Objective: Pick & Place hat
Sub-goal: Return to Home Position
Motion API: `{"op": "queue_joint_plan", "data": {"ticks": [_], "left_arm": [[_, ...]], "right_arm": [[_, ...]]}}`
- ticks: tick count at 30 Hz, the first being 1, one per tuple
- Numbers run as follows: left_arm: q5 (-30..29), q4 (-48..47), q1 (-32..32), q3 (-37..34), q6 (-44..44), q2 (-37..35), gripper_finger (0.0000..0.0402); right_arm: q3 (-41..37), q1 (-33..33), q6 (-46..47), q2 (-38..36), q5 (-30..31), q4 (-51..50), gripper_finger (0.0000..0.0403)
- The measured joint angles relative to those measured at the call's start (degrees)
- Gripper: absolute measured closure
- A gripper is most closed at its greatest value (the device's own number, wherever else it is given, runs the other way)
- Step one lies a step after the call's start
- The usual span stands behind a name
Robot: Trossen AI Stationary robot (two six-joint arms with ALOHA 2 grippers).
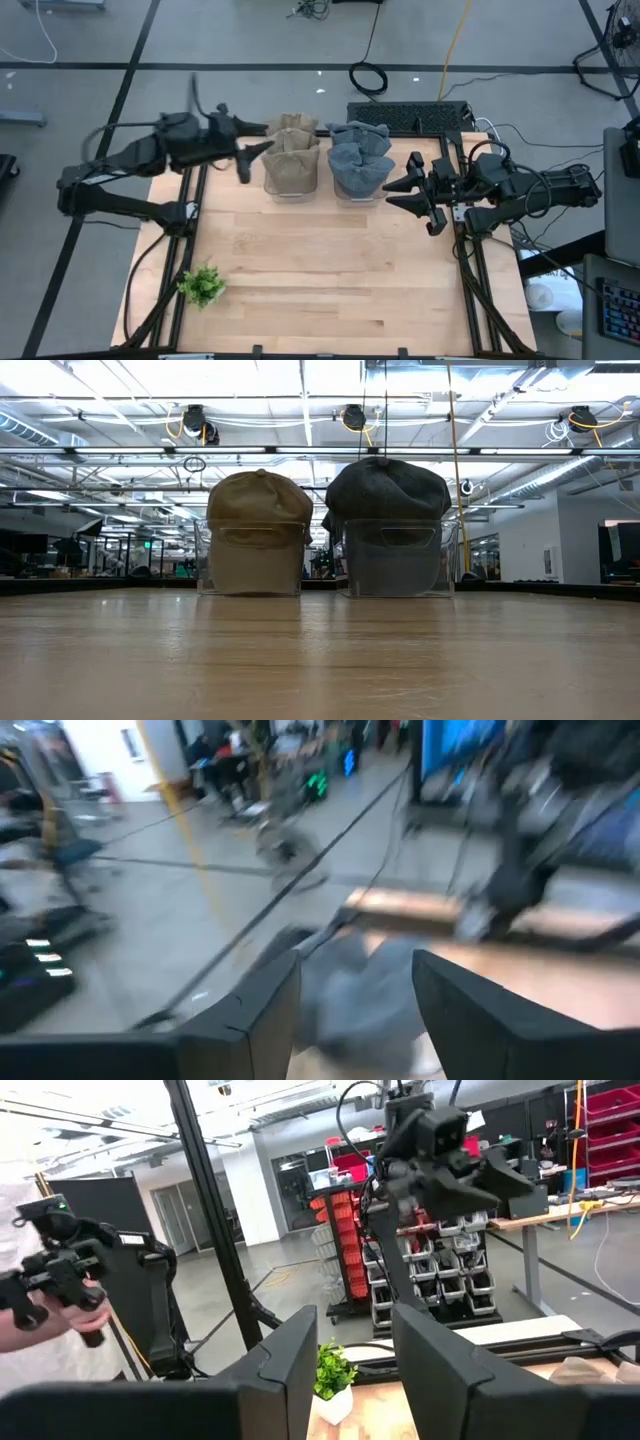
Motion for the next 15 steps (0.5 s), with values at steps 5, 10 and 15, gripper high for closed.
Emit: {"op": "queue_joint_plan", "data": {"ticks": [5, 10, 15], "left_arm": [[4.7, 2.2, -1.6, 0.0, -11.4, -4.7, 0.0214], [8.5, 0.9, -3.7, 0.0, -16.1, -8.2, 0.0222], [10.3, -2.3, -6.9, 0.0, -14.2, -9.7, 0.0224]], "right_arm": [[0.0, 0.0, 0.0, 0.0, -0.2, -0.2, 0.0284], [0.0, 0.0, -2.9, -0.2, -0.3, -3.9, 0.0284], [-0.2, 0.0, -3.0, -0.1, -1.1, -7.2, 0.0284]]}}
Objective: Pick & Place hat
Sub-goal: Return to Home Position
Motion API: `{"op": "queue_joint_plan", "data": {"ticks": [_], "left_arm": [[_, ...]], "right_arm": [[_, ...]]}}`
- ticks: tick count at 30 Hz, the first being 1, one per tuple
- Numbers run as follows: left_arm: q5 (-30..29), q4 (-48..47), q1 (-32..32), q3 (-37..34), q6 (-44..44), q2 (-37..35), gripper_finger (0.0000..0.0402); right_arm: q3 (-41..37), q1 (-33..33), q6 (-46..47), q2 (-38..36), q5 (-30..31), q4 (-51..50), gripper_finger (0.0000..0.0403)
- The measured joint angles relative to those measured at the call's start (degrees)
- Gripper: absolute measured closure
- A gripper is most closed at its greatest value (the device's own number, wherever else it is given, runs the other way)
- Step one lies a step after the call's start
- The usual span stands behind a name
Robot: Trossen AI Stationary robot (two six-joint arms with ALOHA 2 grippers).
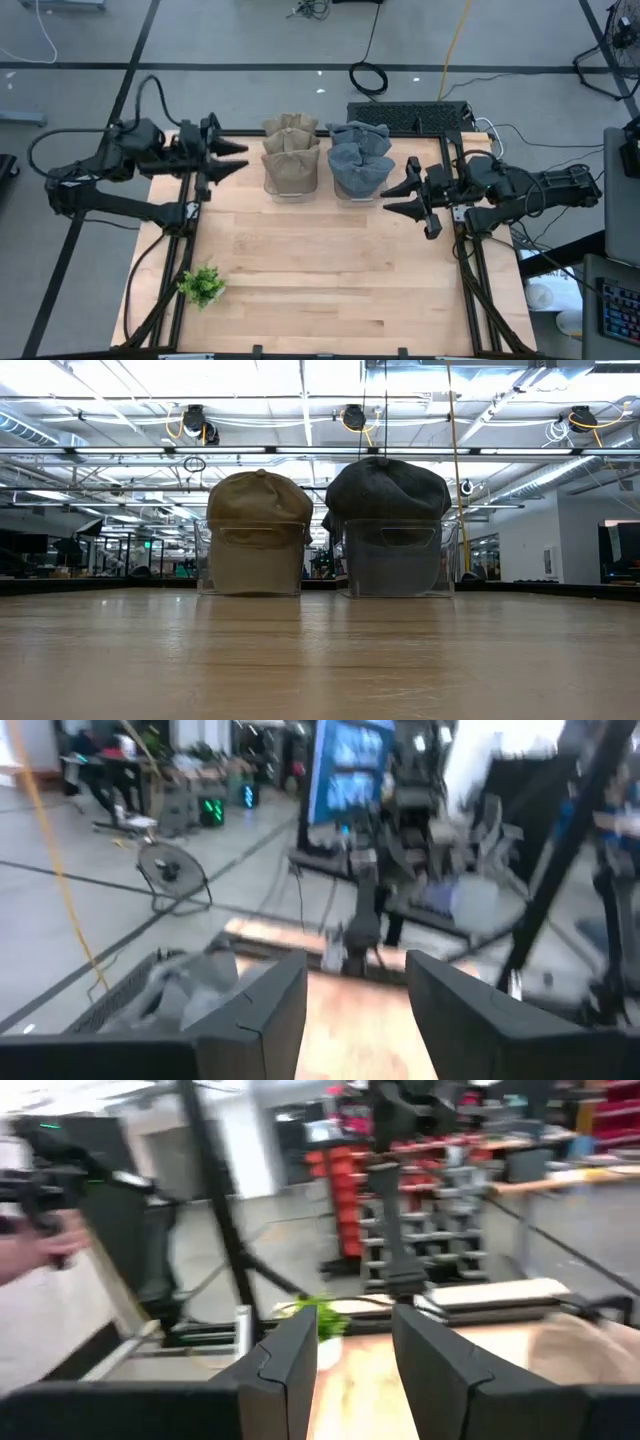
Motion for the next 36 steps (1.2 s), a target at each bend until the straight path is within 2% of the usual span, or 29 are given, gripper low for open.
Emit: {"op": "queue_joint_plan", "data": {"ticks": [3, 6, 10, 13, 17, 21, 30, 36], "left_arm": [[0.1, -1.4, -3.3, -1.5, 2.4, -0.6, 0.0219], [0.1, 2.6, -6.8, -6.2, 3.6, -2.0, 0.0214], [-1.5, 12.8, -11.1, -14.9, 4.5, -5.1, 0.0207], [-4.2, 13.7, -12.7, -18.8, 3.9, -7.6, 0.0201], [-5.7, 12.9, -14.5, -22.4, 2.8, -11.0, 0.0197], [-5.7, 13.0, -16.1, -25.7, 3.4, -15.2, 0.0204], [-5.7, 13.5, -17.3, -33.3, 2.7, -24.9, 0.0214], [-10.4, 15.1, -17.3, -39.3, 0.5, -30.5, 0.0203]], "right_arm": [[-2.4, 0.0, -1.9, -0.5, -7.2, 2.7, 0.0284], [-7.7, 0.1, -1.6, -1.6, -11.3, 9.0, 0.0284], [-16.6, 0.0, 1.3, -3.9, -11.3, 20.5, 0.0284], [-21.7, 0.0, 2.2, -6.1, -11.3, 25.2, 0.0284], [-26.0, 0.0, 3.2, -9.3, -11.2, 25.8, 0.0284], [-28.6, 0.0, 2.2, -12.8, -9.2, 26.0, 0.0284], [-32.7, 0.0, -0.2, -18.8, -0.4, 25.9, 0.0284], [-36.7, 0.0, 0.5, -20.3, 4.2, 28.1, 0.0284]]}}
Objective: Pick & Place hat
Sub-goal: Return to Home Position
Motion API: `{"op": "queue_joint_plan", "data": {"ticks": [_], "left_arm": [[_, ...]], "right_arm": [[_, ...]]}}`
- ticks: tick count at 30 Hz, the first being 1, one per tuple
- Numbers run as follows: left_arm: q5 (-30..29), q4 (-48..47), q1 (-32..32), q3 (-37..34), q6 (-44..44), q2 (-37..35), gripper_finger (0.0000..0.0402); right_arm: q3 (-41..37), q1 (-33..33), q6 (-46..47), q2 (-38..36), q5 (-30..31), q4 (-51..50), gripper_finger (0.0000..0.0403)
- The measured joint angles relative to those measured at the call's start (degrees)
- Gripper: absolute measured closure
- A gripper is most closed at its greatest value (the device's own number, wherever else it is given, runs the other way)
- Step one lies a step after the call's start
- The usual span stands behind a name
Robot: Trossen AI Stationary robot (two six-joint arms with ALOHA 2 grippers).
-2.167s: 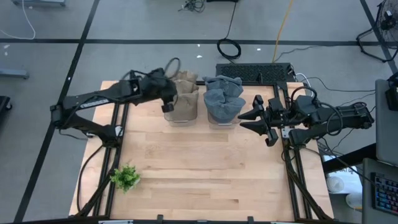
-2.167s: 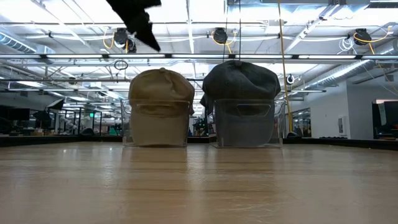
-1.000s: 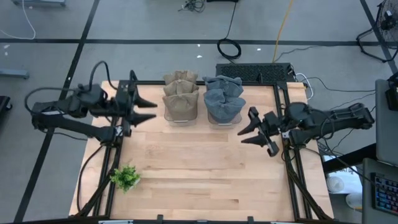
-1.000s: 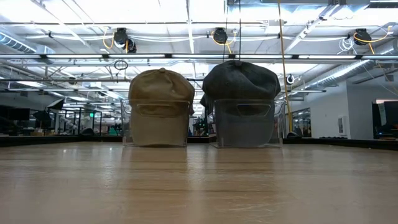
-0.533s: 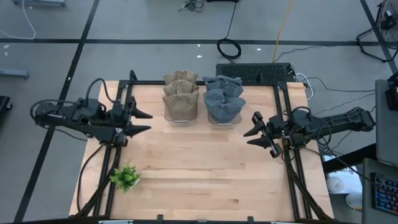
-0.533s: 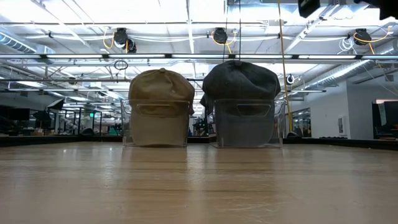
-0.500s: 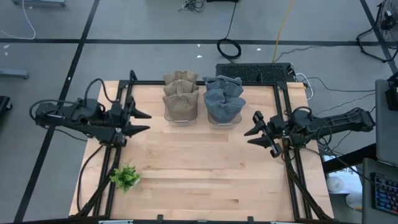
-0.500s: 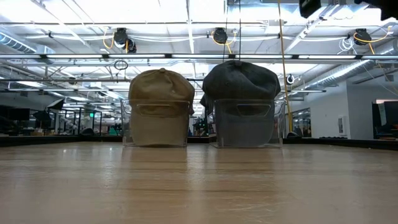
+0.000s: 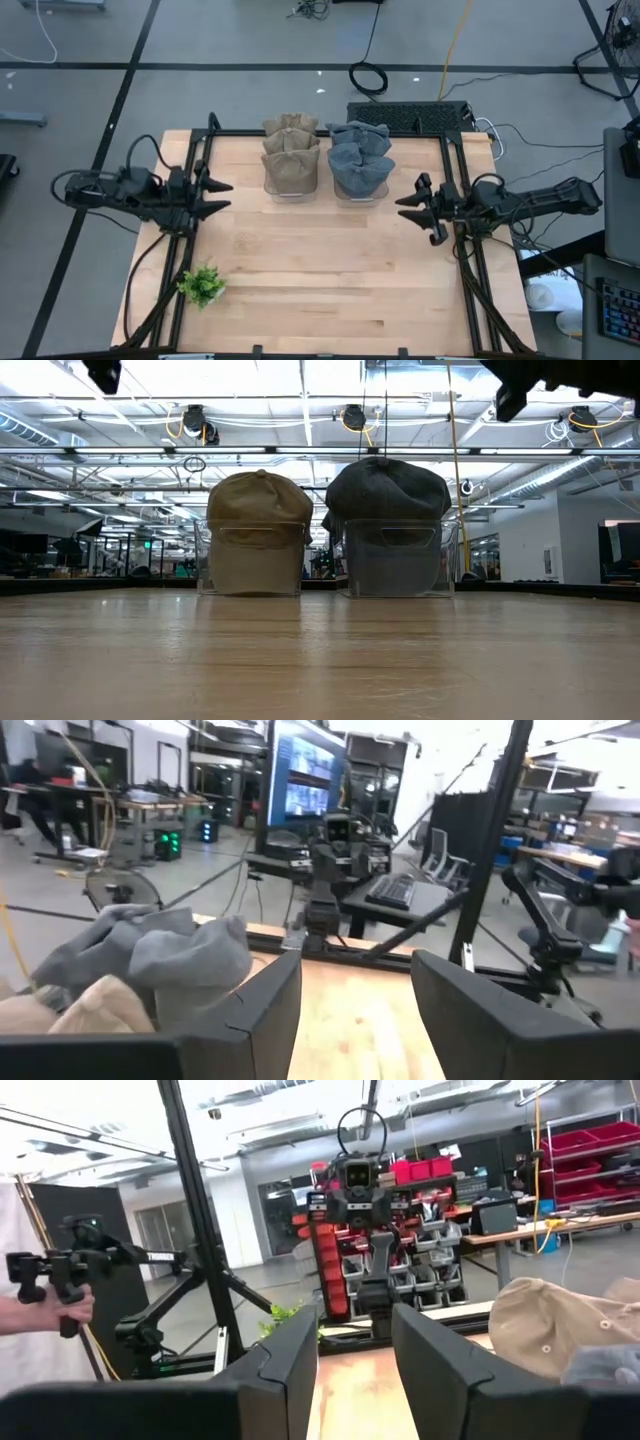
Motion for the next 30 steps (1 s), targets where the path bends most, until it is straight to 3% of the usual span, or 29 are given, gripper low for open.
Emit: {"op": "queue_joint_plan", "data": {"ticks": [20, 30], "left_arm": [[-1.3, 2.5, 0.0, -10.5, 0.0, -11.0, 0.0213], [-1.3, 3.9, 0.0, -16.3, -2.3, -16.0, 0.0194]], "right_arm": [[-10.8, 0.0, 3.0, -2.4, 0.0, 9.2, 0.0284], [-14.7, 0.0, 4.5, -3.3, 1.5, 13.2, 0.0284]]}}
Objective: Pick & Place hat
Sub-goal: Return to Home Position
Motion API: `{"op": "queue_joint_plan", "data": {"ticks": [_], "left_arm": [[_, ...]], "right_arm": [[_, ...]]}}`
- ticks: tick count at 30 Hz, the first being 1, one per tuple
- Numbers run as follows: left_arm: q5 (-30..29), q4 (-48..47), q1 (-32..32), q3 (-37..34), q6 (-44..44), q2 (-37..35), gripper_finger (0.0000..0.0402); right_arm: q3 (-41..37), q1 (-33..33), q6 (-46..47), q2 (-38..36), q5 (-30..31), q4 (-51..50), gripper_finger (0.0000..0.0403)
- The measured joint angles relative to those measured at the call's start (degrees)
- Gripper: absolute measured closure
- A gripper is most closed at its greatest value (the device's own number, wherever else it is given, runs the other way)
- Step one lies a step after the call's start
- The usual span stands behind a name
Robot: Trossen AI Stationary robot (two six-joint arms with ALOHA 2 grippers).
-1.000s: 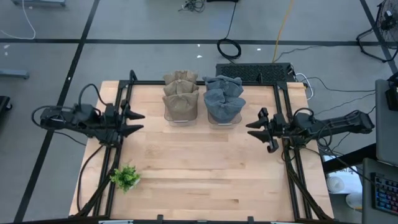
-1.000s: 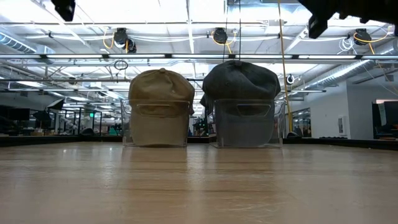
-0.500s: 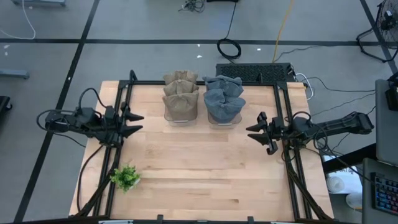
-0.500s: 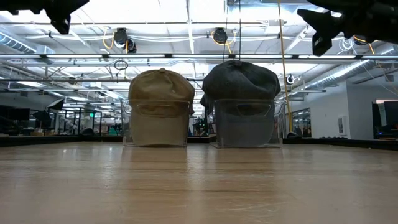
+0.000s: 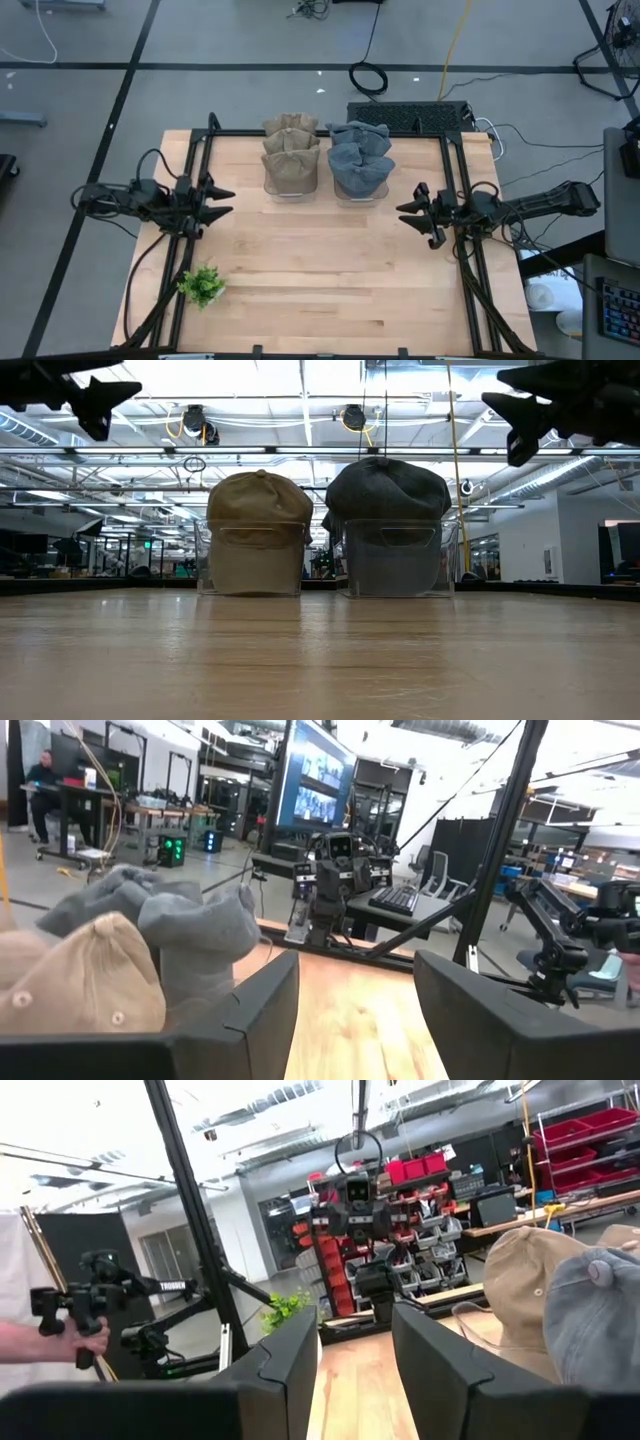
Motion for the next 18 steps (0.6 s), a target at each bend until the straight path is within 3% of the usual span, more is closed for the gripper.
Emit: {"op": "queue_joint_plan", "data": {"ticks": [8, 18], "left_arm": [[0.0, 0.3, 0.0, -3.2, -1.8, -1.1, 0.0201], [0.0, 0.4, 0.0, -5.7, -4.0, -1.2, 0.0212]], "right_arm": [[-3.2, 0.0, 2.3, -0.8, 0.0, 3.7, 0.0284], [-3.4, 0.0, 4.0, -0.8, 0.0, -1.4, 0.0284]]}}
